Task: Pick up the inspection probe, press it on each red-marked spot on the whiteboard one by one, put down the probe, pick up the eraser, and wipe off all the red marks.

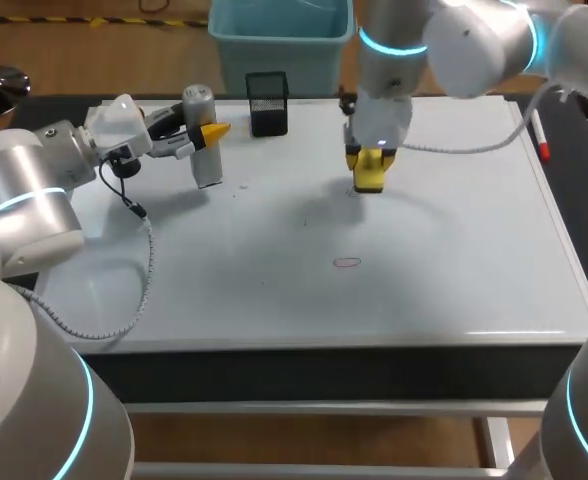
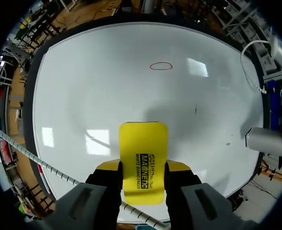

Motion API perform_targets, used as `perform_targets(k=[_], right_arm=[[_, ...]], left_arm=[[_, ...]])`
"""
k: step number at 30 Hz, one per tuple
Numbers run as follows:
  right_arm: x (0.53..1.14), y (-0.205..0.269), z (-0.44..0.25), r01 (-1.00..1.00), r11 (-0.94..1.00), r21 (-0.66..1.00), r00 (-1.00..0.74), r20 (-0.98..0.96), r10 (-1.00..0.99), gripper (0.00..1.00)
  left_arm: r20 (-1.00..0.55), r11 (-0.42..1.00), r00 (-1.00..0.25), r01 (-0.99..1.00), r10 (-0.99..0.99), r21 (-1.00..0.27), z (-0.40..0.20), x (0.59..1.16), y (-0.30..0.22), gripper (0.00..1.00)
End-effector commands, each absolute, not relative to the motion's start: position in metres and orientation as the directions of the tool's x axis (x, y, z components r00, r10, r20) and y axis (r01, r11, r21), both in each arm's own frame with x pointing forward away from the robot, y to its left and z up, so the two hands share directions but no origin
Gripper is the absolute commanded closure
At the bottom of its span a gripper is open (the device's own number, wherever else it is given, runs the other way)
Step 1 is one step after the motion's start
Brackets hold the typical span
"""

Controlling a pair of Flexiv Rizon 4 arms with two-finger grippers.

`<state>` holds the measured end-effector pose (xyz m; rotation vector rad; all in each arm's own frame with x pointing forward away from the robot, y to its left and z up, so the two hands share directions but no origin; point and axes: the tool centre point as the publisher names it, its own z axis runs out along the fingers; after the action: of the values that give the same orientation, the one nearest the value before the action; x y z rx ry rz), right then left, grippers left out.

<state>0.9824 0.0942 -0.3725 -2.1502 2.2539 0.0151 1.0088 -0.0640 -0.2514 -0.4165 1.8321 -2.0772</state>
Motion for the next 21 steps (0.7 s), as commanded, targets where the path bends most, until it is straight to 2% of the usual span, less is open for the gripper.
perform_targets(k=[1,21], right_arm=[[0.976,0.101,-0.380,-0.998,0.044,-0.048,-0.043,-0.036,-0.998,1.00],[0.980,0.125,-0.411,-0.998,-0.064,0.022,0.064,-0.011,-0.998,1.00]], left_arm=[[-0.005,-0.111,-0.898,0.060,-0.440,-0.992,-0.251,1.008,-0.065,1.00],[-0.005,-0.111,-0.898,0.060,-0.440,-0.992,-0.251,1.008,-0.065,1.00]])
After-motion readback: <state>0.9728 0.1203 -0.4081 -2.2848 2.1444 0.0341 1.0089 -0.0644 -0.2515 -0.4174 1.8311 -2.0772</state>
